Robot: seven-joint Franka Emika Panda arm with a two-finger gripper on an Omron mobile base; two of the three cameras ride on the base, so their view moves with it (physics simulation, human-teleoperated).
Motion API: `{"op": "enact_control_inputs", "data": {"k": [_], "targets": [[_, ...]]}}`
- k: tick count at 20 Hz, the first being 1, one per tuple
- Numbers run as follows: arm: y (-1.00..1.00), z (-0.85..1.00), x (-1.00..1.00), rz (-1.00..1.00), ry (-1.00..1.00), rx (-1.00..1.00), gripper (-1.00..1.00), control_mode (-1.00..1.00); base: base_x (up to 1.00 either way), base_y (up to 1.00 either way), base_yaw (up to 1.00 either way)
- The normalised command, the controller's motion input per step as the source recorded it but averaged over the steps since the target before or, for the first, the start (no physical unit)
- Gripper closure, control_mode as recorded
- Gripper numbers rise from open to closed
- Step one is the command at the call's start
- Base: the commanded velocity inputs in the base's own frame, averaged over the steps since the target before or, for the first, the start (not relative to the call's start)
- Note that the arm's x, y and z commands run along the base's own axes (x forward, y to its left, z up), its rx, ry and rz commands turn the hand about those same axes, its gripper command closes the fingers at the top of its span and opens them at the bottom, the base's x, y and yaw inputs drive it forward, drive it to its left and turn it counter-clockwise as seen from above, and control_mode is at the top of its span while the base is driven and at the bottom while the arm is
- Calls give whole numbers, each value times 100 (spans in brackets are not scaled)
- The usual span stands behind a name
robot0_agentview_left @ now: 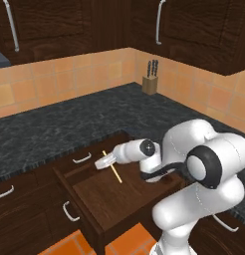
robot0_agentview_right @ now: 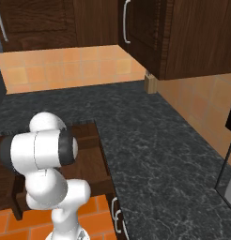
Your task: Take a straw from the drawer in front and place it inside the glass cup on the dining counter.
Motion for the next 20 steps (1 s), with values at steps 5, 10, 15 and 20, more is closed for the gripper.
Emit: {"op": "enact_control_inputs", "data": {"k": [5,10,15,20], "targets": [[0,100,20,-6,0,2,100,-100,0,0,0],[0,100,8,-8,0,0,100,-100,0,0,0],[0,100,3,-6,0,0,100,-100,0,0,0],[-3,100,-6,0,1,1,100,-100,0,0,0]]}}
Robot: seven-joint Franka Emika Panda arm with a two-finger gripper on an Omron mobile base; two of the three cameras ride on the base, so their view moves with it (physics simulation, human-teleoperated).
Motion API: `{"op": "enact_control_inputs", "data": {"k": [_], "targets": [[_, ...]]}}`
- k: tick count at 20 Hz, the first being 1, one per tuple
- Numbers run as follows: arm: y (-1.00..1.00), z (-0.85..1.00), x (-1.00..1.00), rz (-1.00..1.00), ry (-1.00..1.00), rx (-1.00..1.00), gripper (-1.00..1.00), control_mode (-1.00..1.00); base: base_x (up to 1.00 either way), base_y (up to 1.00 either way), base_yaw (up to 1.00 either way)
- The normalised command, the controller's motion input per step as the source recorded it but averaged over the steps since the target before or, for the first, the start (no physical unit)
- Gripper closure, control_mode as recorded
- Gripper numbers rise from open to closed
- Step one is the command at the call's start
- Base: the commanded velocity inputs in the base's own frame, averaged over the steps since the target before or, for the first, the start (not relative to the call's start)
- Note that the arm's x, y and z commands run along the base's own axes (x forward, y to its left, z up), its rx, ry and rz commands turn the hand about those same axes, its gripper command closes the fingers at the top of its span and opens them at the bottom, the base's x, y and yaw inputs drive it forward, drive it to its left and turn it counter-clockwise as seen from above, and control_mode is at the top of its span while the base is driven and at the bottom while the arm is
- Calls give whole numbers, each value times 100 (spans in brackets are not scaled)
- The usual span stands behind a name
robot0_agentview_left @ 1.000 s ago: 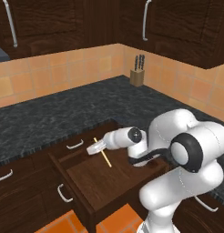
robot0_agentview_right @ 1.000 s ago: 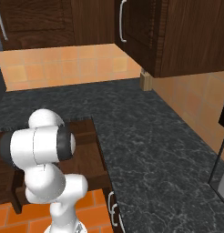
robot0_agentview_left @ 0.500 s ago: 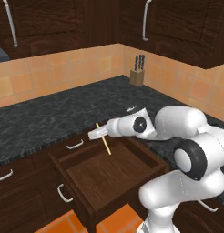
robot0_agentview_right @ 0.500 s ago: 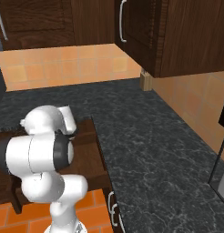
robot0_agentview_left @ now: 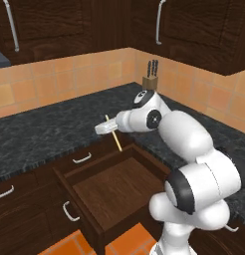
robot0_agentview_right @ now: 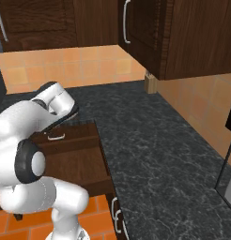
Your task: Take a straw from the drawer in front and place it inside the glass cup on the dining counter.
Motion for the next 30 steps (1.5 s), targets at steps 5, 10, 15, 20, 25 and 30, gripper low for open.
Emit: {"op": "enact_control_inputs", "data": {"k": [5,10,15,20,25,30], "targets": [[-30,100,-60,0,7,0,100,-100,0,0,0],[-39,100,-98,-4,19,1,100,-100,0,0,0],[-18,100,-38,-4,23,7,100,-100,0,0,0],[-6,100,-19,0,19,10,100,-100,0,0,0],[-1,97,-37,0,17,8,100,-100,0,0,0],[0,27,-33,0,1,0,100,100,-40,0,0]]}}
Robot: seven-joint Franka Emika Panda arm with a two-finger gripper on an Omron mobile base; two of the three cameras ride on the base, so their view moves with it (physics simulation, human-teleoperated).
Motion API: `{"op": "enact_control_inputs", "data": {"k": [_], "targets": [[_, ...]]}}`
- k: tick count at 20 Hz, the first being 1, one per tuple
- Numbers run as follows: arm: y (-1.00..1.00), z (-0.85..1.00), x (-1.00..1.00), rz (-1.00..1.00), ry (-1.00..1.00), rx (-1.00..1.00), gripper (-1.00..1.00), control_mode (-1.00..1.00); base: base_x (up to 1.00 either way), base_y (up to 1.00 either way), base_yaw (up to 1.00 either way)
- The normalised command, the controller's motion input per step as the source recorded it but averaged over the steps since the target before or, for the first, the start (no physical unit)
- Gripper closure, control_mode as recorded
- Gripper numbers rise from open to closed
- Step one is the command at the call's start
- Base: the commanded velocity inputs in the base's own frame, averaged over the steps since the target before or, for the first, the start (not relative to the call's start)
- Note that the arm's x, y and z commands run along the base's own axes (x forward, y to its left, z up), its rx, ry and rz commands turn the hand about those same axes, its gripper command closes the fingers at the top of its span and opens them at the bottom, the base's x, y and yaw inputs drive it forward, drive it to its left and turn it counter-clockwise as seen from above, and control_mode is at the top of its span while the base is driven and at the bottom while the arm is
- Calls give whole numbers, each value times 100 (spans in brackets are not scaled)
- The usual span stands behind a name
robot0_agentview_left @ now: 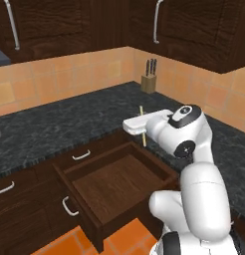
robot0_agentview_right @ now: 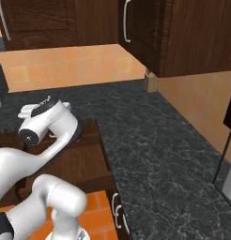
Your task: Take a straw from the drawer in front and place it inside the glass cup on the dining counter.
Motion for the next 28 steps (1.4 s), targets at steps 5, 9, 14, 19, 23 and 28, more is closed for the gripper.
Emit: {"op": "enact_control_inputs", "data": {"k": [5,9,14,19,23,28], "targets": [[0,0,0,0,0,0,100,100,-100,5,0],[0,0,0,0,0,0,100,100,-84,38,41],[0,0,0,0,0,0,100,100,-6,39,98],[0,0,0,0,0,0,100,100,0,26,100],[0,0,0,0,0,0,100,100,0,27,100],[0,0,0,0,0,0,100,100,0,36,98]]}}
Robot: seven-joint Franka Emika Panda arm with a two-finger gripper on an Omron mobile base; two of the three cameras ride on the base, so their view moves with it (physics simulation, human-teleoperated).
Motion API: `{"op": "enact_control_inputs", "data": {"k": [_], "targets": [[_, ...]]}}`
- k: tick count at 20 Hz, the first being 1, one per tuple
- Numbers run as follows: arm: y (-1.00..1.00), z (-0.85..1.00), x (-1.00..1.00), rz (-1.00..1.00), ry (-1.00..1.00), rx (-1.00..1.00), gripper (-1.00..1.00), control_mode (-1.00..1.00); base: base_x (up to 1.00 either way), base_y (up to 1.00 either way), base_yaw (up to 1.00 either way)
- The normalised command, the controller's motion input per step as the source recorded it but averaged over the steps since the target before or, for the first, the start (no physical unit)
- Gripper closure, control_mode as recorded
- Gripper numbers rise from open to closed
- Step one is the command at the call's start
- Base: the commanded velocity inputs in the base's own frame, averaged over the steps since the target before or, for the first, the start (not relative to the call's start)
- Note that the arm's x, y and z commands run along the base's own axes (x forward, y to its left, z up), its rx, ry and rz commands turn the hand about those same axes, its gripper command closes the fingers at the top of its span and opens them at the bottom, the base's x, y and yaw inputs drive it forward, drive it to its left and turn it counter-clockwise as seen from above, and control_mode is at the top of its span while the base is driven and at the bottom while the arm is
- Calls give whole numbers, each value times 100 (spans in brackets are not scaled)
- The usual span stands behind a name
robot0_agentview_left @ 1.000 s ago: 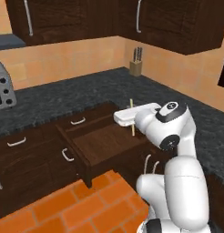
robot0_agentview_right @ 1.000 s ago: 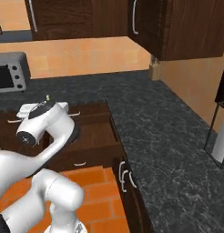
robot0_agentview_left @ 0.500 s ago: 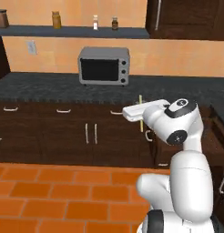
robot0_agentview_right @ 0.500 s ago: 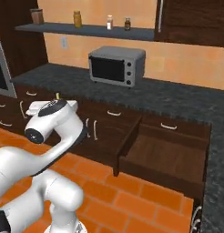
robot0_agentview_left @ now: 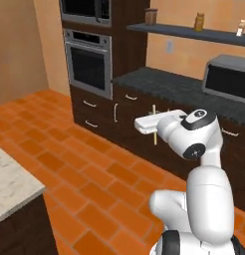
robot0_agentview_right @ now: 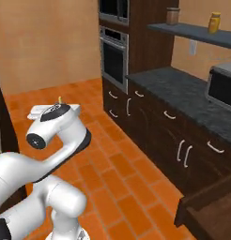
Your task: Take a straw from the drawer in front and place it inside the glass cup on the dining counter.
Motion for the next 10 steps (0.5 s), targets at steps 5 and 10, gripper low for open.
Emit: {"op": "enact_control_inputs", "data": {"k": [5,10], "targets": [[0,0,0,0,0,0,100,100,54,16,73],[0,0,0,0,0,0,100,100,96,6,26]]}}
